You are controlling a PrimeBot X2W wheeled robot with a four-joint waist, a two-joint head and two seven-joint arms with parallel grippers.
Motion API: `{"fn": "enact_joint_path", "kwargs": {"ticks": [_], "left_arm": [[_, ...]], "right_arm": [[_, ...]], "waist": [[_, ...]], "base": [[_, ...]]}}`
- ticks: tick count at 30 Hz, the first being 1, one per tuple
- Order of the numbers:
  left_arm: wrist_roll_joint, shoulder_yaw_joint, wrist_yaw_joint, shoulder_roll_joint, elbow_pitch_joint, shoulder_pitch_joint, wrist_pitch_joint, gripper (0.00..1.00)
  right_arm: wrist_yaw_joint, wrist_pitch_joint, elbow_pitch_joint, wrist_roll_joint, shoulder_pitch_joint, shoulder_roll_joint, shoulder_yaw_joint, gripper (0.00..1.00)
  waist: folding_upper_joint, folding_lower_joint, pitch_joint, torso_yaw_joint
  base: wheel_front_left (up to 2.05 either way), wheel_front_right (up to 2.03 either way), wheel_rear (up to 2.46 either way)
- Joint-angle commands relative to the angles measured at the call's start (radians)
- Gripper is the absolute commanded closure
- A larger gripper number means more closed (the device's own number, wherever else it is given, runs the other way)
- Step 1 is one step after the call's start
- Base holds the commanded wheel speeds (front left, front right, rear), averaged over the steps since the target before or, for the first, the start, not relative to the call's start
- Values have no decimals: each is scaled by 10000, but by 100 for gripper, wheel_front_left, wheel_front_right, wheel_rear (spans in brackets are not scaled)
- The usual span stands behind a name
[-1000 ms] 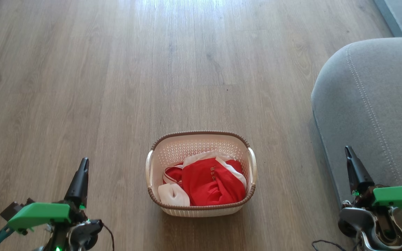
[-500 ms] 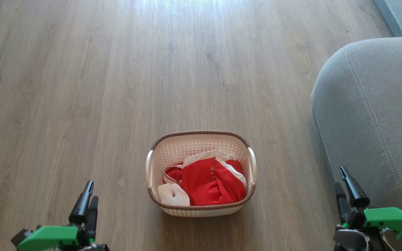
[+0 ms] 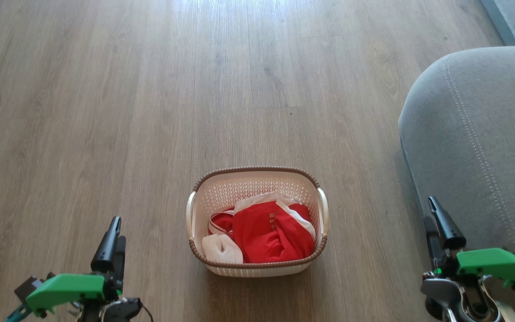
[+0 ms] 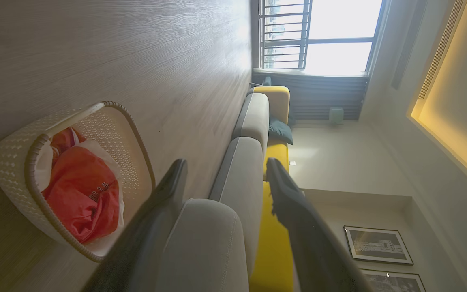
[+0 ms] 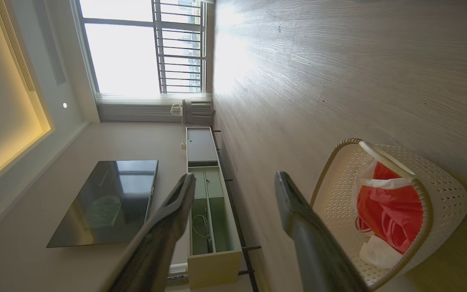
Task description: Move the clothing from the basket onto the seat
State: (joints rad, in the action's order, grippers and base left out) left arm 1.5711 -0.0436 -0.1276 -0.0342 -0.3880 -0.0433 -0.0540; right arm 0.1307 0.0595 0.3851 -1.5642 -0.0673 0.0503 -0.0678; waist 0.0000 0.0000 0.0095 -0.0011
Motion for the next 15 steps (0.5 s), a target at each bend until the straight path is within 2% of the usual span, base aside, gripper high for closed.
{"fn": "enact_joint_path", "kwargs": {"ticks": [1, 15], "left_arm": [[-159, -16, -15, -169, 252, -594, 91, 0], [-1246, 99, -17, -294, 134, -1157, 537, 0]], "right_arm": [[2, -87, -267, 128, -620, 226, 94, 0], [1, -564, -15, 1387, -1330, 563, 763, 0]], "waist": [[0, 0, 1, 0], [0, 0, 77, -5]], "base": [[0, 0, 0], [0, 0, 0]]}}
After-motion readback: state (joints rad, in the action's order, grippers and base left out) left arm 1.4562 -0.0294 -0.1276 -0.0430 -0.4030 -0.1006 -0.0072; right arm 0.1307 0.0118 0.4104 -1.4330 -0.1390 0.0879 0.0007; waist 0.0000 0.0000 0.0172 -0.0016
